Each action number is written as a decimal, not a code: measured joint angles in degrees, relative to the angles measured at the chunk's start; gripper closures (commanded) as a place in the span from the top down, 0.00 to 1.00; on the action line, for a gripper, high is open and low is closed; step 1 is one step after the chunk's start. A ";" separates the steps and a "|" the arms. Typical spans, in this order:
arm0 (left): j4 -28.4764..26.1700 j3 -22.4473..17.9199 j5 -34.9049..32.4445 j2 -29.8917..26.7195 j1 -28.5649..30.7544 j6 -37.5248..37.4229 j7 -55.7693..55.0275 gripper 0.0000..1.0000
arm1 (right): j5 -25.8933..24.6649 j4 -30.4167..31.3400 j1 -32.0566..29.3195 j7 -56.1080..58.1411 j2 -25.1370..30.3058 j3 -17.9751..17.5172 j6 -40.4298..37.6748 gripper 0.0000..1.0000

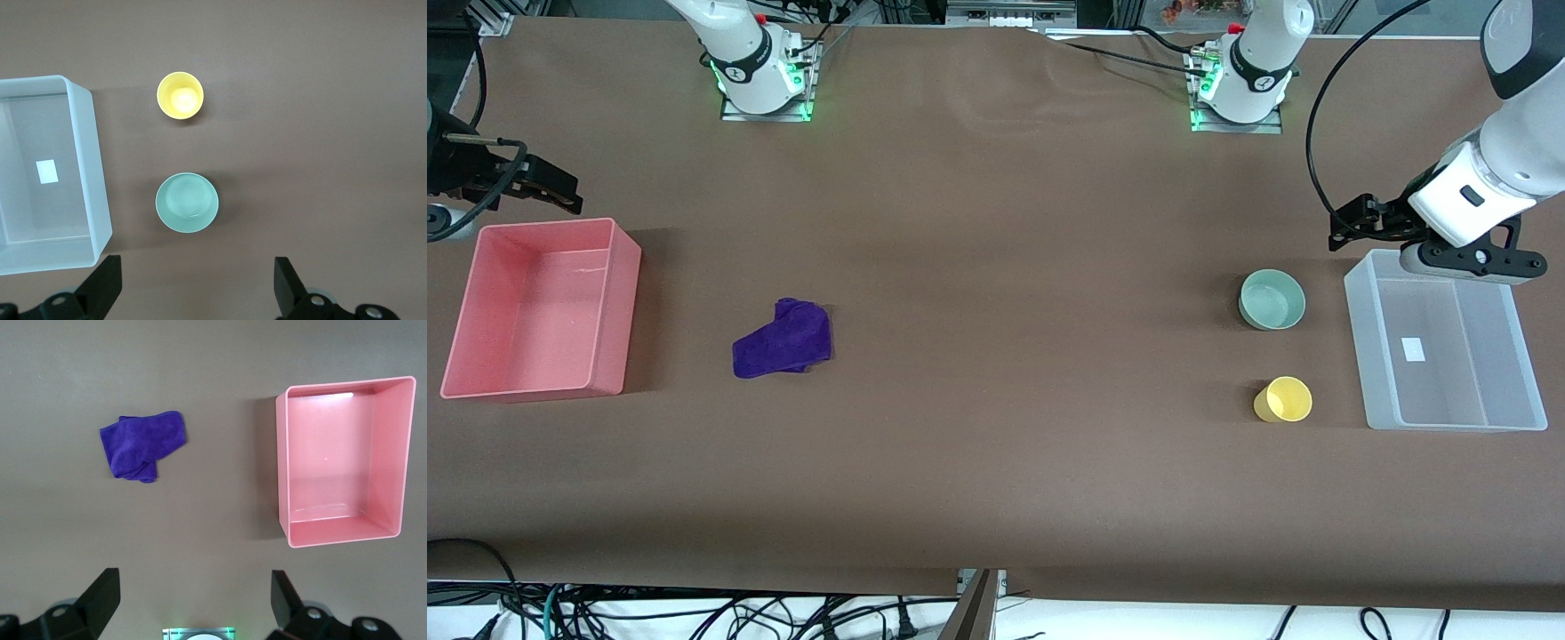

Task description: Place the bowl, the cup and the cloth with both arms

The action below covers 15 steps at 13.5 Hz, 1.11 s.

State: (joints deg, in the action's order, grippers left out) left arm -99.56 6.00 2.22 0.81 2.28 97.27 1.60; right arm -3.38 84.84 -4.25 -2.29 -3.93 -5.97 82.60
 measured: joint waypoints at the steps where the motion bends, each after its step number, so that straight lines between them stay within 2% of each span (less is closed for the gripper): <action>1: 0.00 0.00 0.00 0.00 -0.02 0.00 -0.01 1.00 | 0.00 0.00 0.00 0.00 0.00 0.00 0.00 1.00; 15: -0.25 0.01 0.00 0.01 -0.06 -2.05 -0.02 1.00 | -0.03 0.00 0.00 0.00 0.00 0.00 1.42 1.00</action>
State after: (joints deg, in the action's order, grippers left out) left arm -99.82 6.01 2.22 0.82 2.22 95.23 1.59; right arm -3.41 84.84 -4.25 -2.29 -3.93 -5.97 84.02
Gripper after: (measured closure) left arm 0.000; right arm 0.000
